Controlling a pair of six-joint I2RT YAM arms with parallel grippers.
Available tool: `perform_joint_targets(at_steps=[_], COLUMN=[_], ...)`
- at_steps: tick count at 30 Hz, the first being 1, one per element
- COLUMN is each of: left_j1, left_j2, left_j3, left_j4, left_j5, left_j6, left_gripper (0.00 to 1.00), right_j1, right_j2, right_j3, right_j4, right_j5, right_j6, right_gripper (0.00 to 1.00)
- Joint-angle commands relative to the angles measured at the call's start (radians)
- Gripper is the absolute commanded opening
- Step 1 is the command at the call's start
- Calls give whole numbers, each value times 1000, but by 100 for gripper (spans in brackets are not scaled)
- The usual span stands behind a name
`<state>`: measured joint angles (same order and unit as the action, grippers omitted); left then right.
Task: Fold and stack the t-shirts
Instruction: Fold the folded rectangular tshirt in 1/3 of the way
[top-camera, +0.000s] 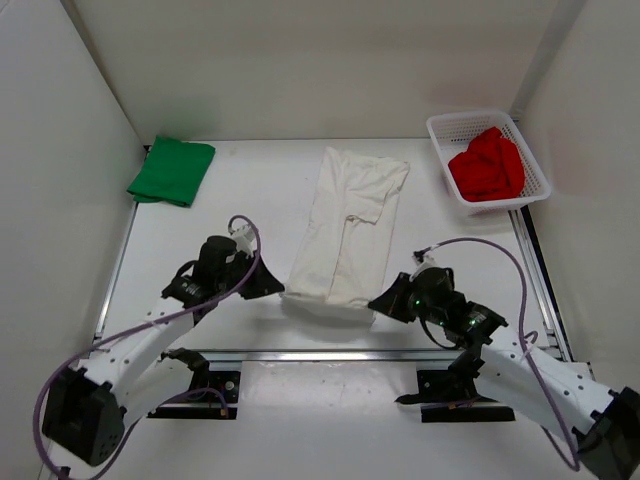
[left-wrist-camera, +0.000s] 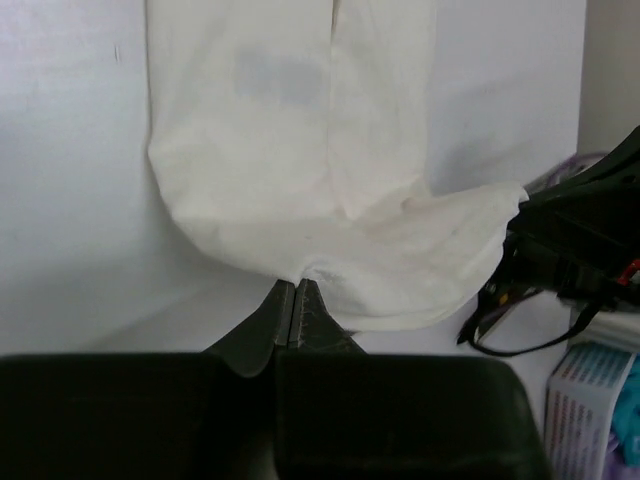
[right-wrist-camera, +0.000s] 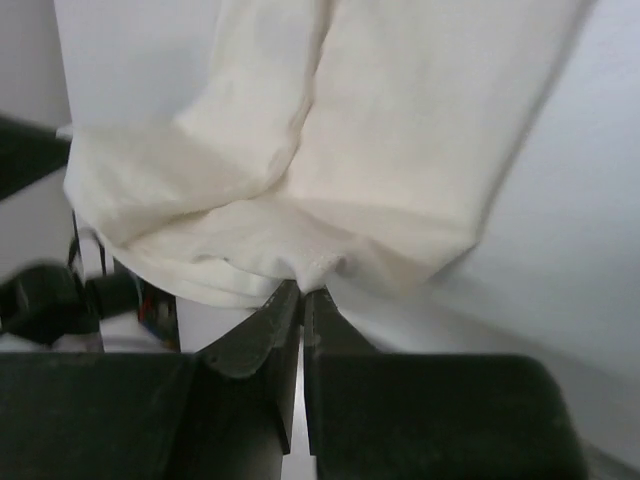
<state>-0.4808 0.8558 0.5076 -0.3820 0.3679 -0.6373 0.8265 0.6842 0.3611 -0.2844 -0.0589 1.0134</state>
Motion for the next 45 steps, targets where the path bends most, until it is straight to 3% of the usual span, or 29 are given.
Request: perform_joint_targets(at_steps=[1, 3, 8, 14, 18, 29, 32, 33, 36, 38, 42, 45], left_j1=[27, 18, 31, 41, 51, 97, 100, 114, 126, 134, 117, 39], left_j2=[142, 285, 541, 822, 937, 1138, 1210, 1235, 1234, 1151, 970, 836], left_j3=[101, 199, 364, 613, 703, 887, 951, 973, 936, 854, 676, 505], left_j4=[173, 216, 278, 269, 262, 288, 259, 240, 273, 340, 461, 502], left_j5=[22, -18, -63, -78, -96, -132, -86, -75, -37, -44, -72, -115], left_j6=[-22, -27, -39, -29, -38, -59, -45, -48, -71, -84, -137, -133], left_gripper=[0, 0, 0, 0, 0, 0, 10, 17, 37, 50, 43, 37], right_j1=[-241, -437, -612, -671, -710, -742, -757, -748, -764, -768, -750, -673], right_j2=[17, 85, 253, 500, 636, 945, 1015, 1023, 1031, 1009, 895, 806], right_j3=[32, 50, 131, 260, 343, 524, 553, 552, 570, 593, 605, 581], right_j4=[19, 42, 135, 208, 257, 340, 332, 349, 340, 312, 243, 220], right_j5=[-200, -294, -360, -341, -351, -378, -380, -378, -369, -360, -280, -182], right_j6=[-182, -281, -370, -421, -440, -455, -447, -450, -452, -475, -512, -573], right_gripper=[0, 0, 0, 0, 0, 0, 1, 3, 21, 28, 41, 40])
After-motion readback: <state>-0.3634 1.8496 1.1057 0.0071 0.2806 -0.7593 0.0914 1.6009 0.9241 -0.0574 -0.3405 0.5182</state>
